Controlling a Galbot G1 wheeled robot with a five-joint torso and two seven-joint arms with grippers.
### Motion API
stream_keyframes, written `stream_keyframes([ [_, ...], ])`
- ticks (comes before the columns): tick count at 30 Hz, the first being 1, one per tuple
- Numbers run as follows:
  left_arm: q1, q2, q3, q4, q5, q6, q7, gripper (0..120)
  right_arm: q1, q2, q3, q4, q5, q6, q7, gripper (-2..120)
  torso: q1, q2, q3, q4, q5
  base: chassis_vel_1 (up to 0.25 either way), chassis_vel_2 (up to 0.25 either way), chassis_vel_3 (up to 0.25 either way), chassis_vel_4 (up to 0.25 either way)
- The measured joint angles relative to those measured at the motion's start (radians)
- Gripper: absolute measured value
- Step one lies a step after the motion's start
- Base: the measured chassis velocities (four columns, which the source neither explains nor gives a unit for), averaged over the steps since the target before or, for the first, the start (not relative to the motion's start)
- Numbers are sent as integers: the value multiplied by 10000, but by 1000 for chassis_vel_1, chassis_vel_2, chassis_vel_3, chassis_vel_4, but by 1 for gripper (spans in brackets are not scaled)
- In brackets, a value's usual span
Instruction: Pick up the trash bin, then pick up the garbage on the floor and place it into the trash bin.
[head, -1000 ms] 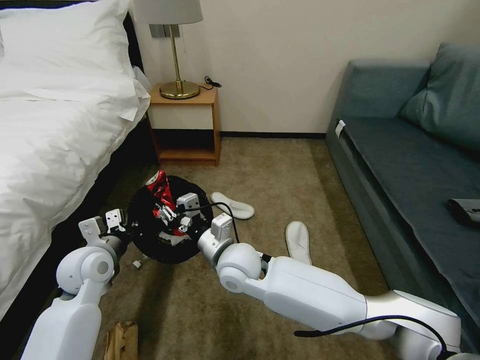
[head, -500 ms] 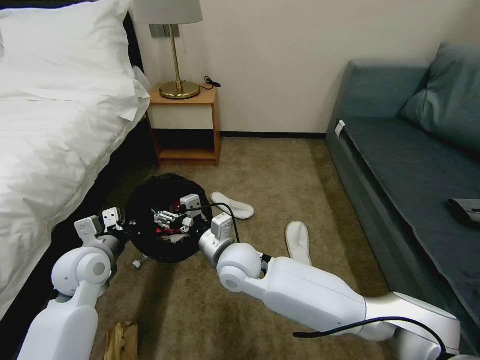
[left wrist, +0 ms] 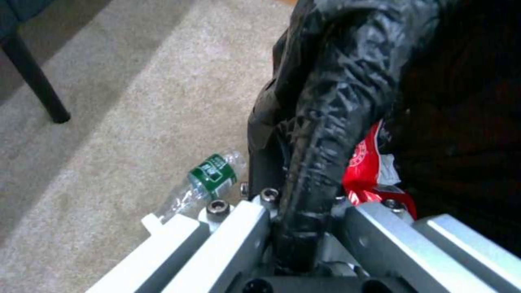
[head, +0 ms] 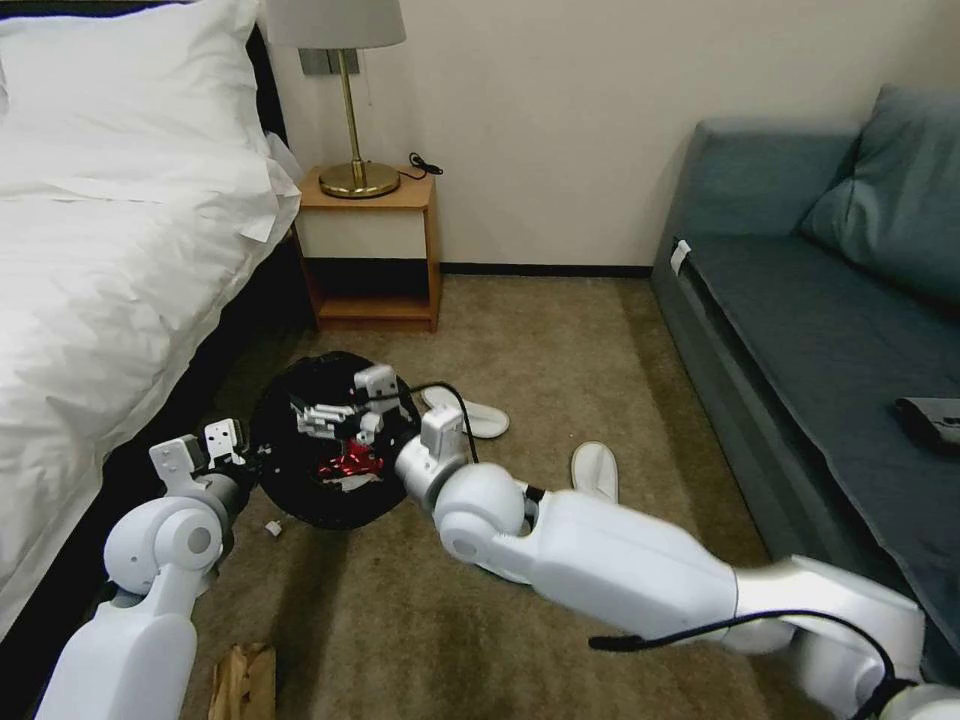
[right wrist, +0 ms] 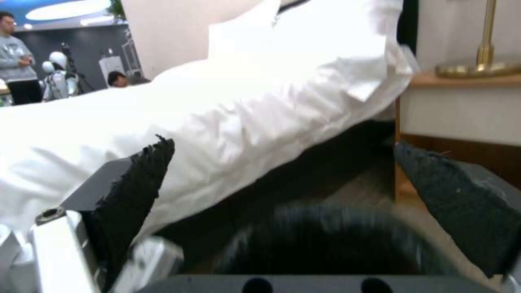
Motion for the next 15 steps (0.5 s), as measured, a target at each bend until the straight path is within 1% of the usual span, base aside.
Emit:
stream_keyframes([
  [3, -2, 12, 27, 46, 46, 0, -1, 0, 245, -9, -38, 67, 106, -46, 116, 100, 0, 0, 1, -1, 0, 0, 0, 0, 0],
  [4, -3, 51, 57, 111, 71, 0, 2, 0, 621, -16, -82, 174, 270, -114, 305, 100, 0, 0, 0, 0, 0, 0, 0, 0, 0],
  [5, 1, 96, 77, 233, 82, -92, 11, 0, 1051, -52, -98, 284, 463, -224, 577, 100, 0, 0, 0, 2, 1, 0, 0, 0, 0],
  [8, 23, 137, 88, 320, 91, -249, 58, 0, 1333, -134, -78, 359, 611, -315, 753, 100, 0, 0, 0, 3, -1, 0, 0, 0, 0],
  [9, 63, 199, 106, 421, 101, -537, 187, 0, 1628, -404, 92, 428, 822, -401, 926, 100, 0, 0, 0, 5, -1, 0, 0, 0, 0],
  [10, 74, 228, 110, 440, 101, -642, 223, 0, 1694, -624, 239, 445, 901, -429, 977, 100, 0, 0, 0, 5, -2, 0, 0, 0, 0],
  [11, 83, 272, 109, 443, 103, -770, 232, 0, 1685, -1140, 545, 448, 956, -451, 1012, 100, 0, 1, 0, 4, 0, 0, 0, 0, 0],
  [12, 83, 272, 109, 443, 103, -770, 232, 0, 1685, -1140, 545, 448, 956, -451, 1012, 100, 0, 1, 0, 4, 0, 0, 0, 0, 0],
  [14, 124, 304, 70, 383, 109, -863, 243, 0, 1258, -1993, 1263, 419, 796, -453, 1006, 100, 0, 0, 0, -5, 2, 0, 0, 0, 0],
  [15, 124, 304, 70, 383, 109, -863, 243, 0, 1258, -1993, 1263, 419, 796, -453, 1006, 100, 0, 0, 0, -5, 2, 0, 0, 0, 0],
])
